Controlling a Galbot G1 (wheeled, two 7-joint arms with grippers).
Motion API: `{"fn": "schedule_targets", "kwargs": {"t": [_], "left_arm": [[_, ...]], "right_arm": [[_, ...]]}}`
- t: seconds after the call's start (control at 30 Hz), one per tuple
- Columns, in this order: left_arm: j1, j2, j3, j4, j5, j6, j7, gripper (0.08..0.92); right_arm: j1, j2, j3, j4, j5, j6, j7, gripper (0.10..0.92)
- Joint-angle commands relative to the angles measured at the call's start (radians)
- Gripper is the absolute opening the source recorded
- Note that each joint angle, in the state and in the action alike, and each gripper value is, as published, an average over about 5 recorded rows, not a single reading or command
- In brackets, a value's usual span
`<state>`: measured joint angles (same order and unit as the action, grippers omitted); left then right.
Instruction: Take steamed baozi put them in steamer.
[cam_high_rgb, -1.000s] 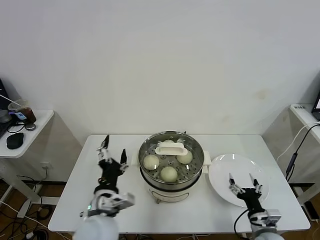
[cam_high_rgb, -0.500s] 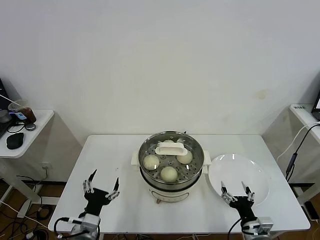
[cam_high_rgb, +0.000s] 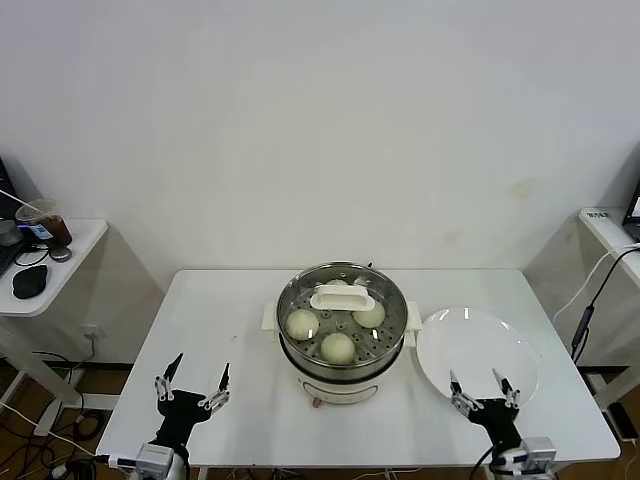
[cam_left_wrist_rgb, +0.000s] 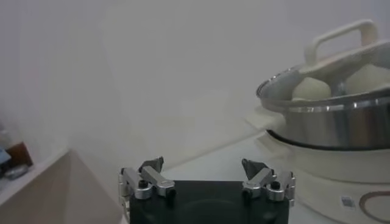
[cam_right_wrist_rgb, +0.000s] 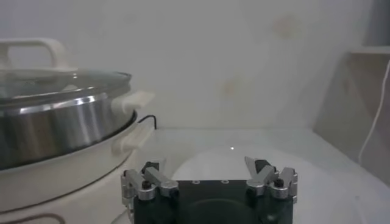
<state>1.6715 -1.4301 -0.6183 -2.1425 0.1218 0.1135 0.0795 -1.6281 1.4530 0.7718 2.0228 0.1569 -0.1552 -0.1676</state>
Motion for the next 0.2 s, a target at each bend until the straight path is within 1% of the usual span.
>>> {"fn": "schedule_targets", "kwargs": {"t": [0.03, 0.2], "left_arm": [[0.026, -0.002, -0.019, 0.008, -0.069, -0.023, 0.0, 0.823], [0.028, 0.0, -0.017, 0.016, -0.068, -0.023, -0.001, 0.823]], "right_arm": [[-0.013, 0.008, 0.014, 0.055, -0.032, -0.056, -0.004, 0.823], [-0.011, 0.014, 0.015, 0.056, -0.04, -0.057, -0.005, 0.823]]}}
